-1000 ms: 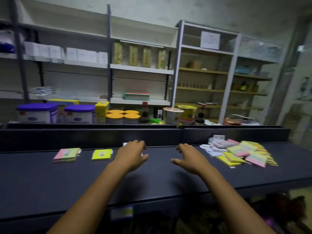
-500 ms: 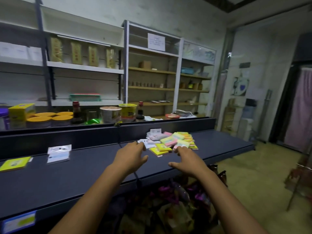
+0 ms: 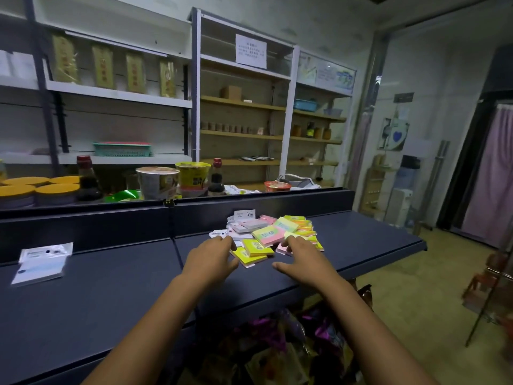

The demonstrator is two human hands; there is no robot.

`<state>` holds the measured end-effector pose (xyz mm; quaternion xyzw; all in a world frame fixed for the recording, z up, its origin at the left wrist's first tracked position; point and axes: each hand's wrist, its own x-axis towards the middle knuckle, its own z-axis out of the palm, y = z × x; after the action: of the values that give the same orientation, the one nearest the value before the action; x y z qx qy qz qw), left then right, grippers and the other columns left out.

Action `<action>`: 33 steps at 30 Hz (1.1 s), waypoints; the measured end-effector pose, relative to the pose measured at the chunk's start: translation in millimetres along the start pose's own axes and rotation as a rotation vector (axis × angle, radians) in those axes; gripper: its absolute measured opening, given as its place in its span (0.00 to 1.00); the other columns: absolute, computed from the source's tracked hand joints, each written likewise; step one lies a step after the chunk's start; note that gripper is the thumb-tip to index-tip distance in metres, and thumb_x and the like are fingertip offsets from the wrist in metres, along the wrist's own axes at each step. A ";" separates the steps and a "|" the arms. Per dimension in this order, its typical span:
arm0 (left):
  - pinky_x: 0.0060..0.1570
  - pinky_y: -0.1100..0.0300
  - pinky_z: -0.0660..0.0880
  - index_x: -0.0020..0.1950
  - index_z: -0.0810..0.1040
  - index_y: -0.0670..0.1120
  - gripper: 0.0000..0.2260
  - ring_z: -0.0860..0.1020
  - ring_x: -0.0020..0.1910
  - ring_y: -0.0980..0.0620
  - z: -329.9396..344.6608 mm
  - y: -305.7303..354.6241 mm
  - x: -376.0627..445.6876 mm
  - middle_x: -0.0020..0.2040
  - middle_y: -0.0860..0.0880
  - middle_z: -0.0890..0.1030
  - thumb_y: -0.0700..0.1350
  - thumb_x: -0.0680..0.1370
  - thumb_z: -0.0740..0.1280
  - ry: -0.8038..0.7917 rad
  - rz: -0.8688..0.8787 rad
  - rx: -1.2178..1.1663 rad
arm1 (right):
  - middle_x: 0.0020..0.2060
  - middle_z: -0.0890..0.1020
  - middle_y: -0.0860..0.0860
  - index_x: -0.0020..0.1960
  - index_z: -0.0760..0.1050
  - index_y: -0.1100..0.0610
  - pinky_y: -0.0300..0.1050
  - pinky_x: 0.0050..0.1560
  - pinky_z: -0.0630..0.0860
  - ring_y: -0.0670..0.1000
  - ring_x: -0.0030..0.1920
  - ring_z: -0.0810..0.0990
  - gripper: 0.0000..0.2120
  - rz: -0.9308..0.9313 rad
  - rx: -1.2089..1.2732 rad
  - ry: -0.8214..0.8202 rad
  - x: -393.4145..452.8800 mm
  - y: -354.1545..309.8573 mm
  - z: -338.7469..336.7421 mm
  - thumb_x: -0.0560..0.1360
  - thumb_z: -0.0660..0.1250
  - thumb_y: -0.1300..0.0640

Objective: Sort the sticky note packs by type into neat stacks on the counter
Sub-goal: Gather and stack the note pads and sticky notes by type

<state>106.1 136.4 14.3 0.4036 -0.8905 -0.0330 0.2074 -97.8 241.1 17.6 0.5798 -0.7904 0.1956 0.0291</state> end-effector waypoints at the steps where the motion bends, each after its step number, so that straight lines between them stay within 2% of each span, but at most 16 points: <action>1: 0.51 0.54 0.75 0.63 0.73 0.53 0.14 0.75 0.58 0.50 4.8 -3.2 9.1 0.60 0.53 0.78 0.55 0.79 0.62 -0.010 -0.005 -0.006 | 0.62 0.75 0.50 0.65 0.70 0.50 0.49 0.59 0.74 0.51 0.63 0.73 0.24 0.001 0.006 -0.005 11.1 3.2 3.2 0.74 0.70 0.40; 6: 0.50 0.55 0.75 0.63 0.73 0.53 0.15 0.76 0.57 0.51 13.6 -22.1 58.7 0.59 0.52 0.77 0.55 0.79 0.64 0.012 -0.036 -0.022 | 0.64 0.75 0.50 0.67 0.70 0.52 0.50 0.61 0.73 0.52 0.65 0.73 0.28 -0.002 0.026 0.003 65.6 13.4 10.8 0.72 0.71 0.41; 12: 0.49 0.55 0.75 0.63 0.73 0.54 0.14 0.76 0.57 0.51 23.9 -18.1 111.8 0.60 0.53 0.77 0.55 0.79 0.63 0.039 -0.030 -0.025 | 0.61 0.76 0.48 0.66 0.71 0.50 0.45 0.55 0.71 0.50 0.63 0.73 0.26 -0.005 0.047 0.037 110.7 38.9 14.5 0.72 0.71 0.41; 18: 0.49 0.55 0.75 0.63 0.73 0.54 0.15 0.76 0.58 0.51 44.0 -10.9 152.5 0.60 0.53 0.77 0.56 0.79 0.63 0.056 -0.052 -0.016 | 0.59 0.76 0.48 0.64 0.70 0.50 0.47 0.54 0.71 0.51 0.61 0.73 0.24 -0.049 0.037 0.037 154.7 67.9 18.0 0.74 0.69 0.40; 24: 0.51 0.54 0.75 0.63 0.73 0.53 0.15 0.76 0.59 0.50 66.8 -5.6 189.9 0.60 0.53 0.77 0.57 0.79 0.64 0.059 -0.150 -0.008 | 0.59 0.75 0.48 0.65 0.71 0.52 0.49 0.59 0.73 0.51 0.62 0.72 0.24 -0.145 0.065 -0.007 207.3 95.6 27.8 0.74 0.68 0.41; 28: 0.55 0.52 0.75 0.65 0.73 0.52 0.17 0.75 0.61 0.49 83.2 -3.6 210.6 0.62 0.52 0.76 0.58 0.79 0.64 0.050 -0.252 0.004 | 0.58 0.76 0.50 0.64 0.72 0.53 0.50 0.59 0.74 0.52 0.60 0.74 0.23 -0.230 0.088 -0.028 245.8 109.8 33.4 0.75 0.69 0.42; 33: 0.59 0.48 0.73 0.68 0.70 0.48 0.25 0.69 0.64 0.44 113.9 -6.8 222.7 0.64 0.46 0.69 0.62 0.78 0.64 0.020 -0.377 -0.034 | 0.60 0.77 0.50 0.64 0.73 0.54 0.51 0.60 0.74 0.52 0.61 0.74 0.22 -0.299 0.158 -0.028 280.9 117.0 52.3 0.77 0.67 0.42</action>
<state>-65.2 -43.7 -14.8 0.5602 -0.7963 -0.0823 0.2129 -288.5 -1.7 13.8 0.6942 -0.6777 0.2425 0.0011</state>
